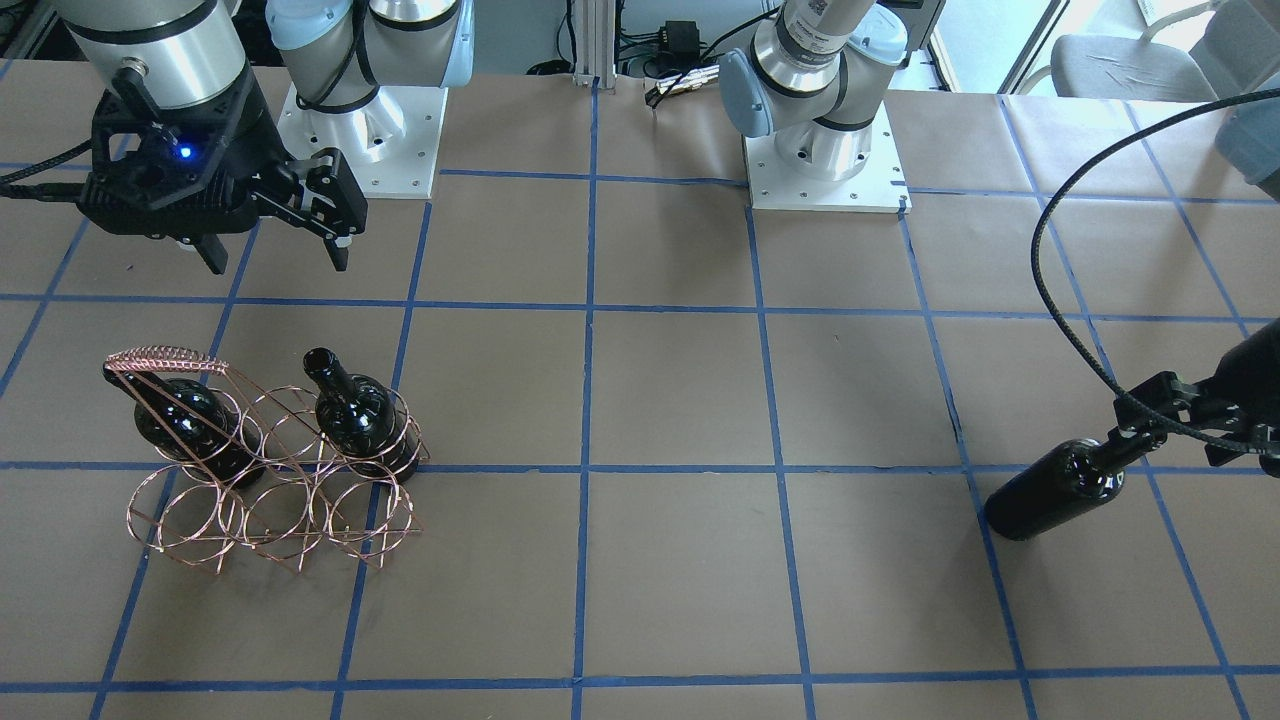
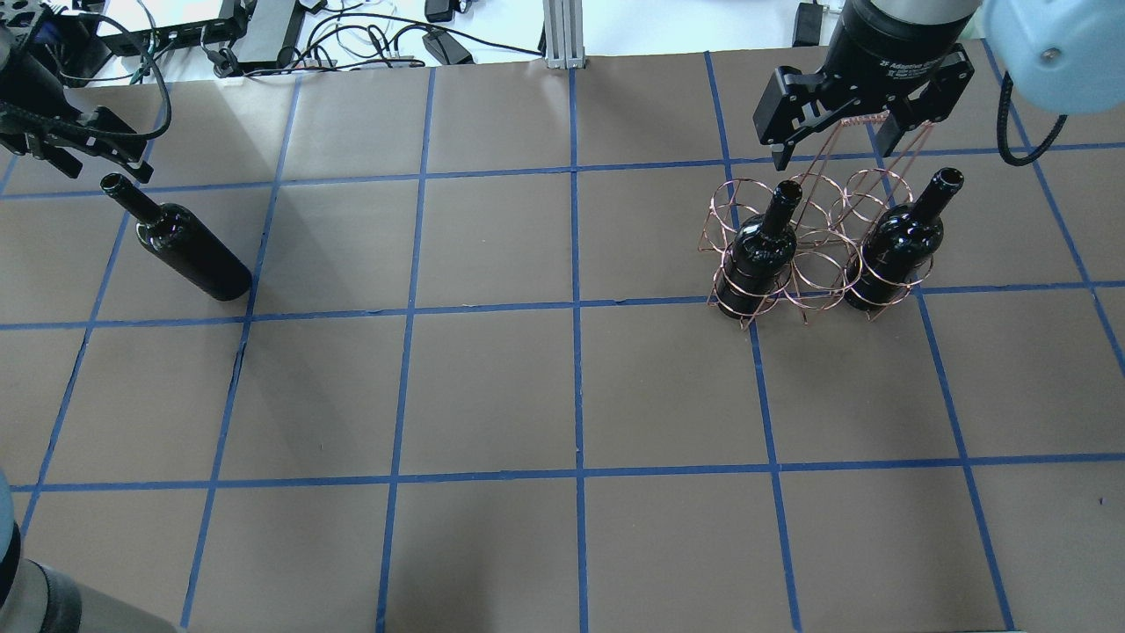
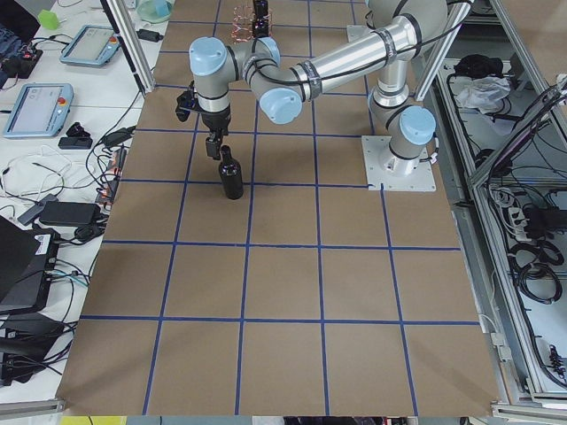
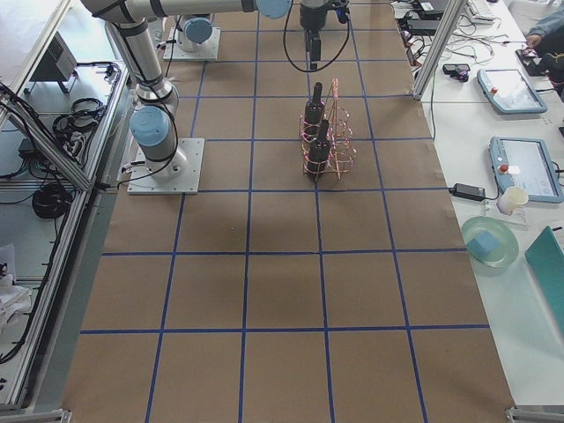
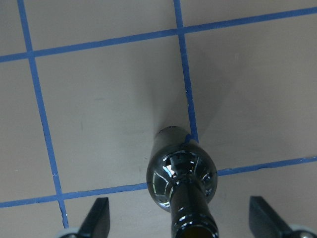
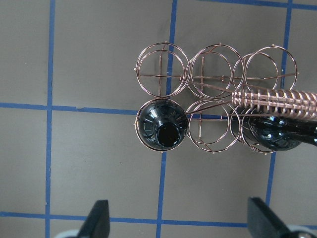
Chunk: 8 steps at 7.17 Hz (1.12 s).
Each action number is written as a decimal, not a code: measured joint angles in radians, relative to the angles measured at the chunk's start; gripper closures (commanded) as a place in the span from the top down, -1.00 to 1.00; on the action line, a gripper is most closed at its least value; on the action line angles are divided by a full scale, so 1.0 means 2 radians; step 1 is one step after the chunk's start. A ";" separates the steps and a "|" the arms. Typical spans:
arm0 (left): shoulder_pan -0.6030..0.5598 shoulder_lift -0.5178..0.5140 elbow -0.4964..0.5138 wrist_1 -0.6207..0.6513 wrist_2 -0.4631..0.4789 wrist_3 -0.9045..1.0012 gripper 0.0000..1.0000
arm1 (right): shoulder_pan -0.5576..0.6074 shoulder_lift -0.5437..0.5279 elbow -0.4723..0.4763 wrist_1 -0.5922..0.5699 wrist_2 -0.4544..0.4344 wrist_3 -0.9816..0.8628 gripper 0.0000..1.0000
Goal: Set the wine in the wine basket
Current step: 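Lower the left gripper and grasp the bottle's neck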
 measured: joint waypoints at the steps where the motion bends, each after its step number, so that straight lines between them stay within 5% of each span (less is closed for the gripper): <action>1: 0.000 -0.004 -0.003 -0.003 0.001 -0.001 0.68 | 0.000 0.000 0.001 0.001 0.000 0.009 0.07; 2: 0.000 -0.007 -0.005 -0.005 0.001 -0.002 0.66 | 0.000 0.000 0.002 0.001 0.000 0.013 -0.29; 3: -0.001 -0.009 -0.006 -0.006 0.002 -0.002 0.23 | 0.000 0.001 0.004 0.002 0.001 0.014 -0.61; 6: -0.001 -0.013 -0.006 -0.008 0.003 -0.003 0.22 | 0.000 0.000 0.008 0.002 0.001 0.015 -1.00; 8: -0.001 -0.014 -0.006 -0.015 0.003 -0.003 0.22 | 0.000 0.000 0.008 0.002 0.006 0.015 -0.95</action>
